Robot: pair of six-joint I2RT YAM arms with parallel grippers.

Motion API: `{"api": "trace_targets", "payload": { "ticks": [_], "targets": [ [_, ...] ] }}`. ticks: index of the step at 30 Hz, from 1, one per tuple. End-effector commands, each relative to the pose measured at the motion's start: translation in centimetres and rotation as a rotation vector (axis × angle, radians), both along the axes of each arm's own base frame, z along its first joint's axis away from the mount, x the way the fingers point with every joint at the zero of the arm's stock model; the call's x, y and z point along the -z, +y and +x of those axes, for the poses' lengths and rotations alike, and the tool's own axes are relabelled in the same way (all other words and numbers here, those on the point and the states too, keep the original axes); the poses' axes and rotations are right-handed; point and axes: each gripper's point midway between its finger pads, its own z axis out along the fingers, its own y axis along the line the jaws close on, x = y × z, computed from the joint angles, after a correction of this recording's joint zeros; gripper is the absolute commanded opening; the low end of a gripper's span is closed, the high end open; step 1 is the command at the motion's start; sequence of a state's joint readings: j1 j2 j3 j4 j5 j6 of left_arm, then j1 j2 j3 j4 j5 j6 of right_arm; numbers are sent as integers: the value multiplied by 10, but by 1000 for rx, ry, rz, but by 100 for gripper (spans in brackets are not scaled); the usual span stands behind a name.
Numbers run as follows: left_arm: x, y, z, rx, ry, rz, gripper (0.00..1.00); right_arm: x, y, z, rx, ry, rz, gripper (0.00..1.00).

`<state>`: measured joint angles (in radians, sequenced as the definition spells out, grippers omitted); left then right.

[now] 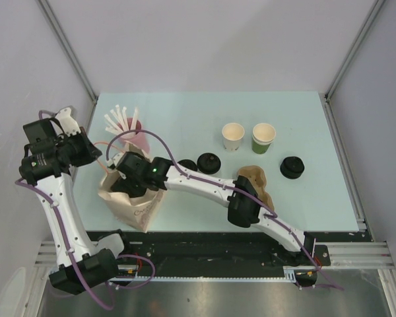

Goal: Pack the takeout coffee

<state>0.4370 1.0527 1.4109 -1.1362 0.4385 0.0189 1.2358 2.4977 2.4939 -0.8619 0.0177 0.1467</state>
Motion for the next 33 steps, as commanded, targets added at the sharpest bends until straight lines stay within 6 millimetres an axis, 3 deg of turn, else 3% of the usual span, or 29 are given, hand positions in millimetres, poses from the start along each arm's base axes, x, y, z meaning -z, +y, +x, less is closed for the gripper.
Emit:
{"api": "trace_targets", "payload": {
  "ticks": [1,2,3,7,14,16,20,25,33],
  "targets": [
    [-32,11,9,1,-126,98,0,-74,-4,-9,-5,-29,124,100],
    [-32,12,9,2,-126,105,0,-82,-2,-7,-9,-44,149,100],
    [-32,12,9,0,-127,109,0,-104,3,-6,-8,-63,215,100],
    [-30,15,9,-8,-117,117,0,-128,10,-1,-1,-88,295,100],
    [-36,19,6,-13,-131,162,0,-176,23,-11,-66,-66,484,100],
    [-39,22,5,-20,-137,184,0,-182,21,-6,-45,-45,518,100],
    [-53,24,3,-21,-174,224,0,-215,19,-1,-45,-57,616,100],
    [-39,29,-1,-55,-135,222,1,-250,19,-2,-74,-54,720,100],
    [-28,21,0,-52,-115,156,1,-303,-3,11,-24,-18,843,100]
  ]
}}
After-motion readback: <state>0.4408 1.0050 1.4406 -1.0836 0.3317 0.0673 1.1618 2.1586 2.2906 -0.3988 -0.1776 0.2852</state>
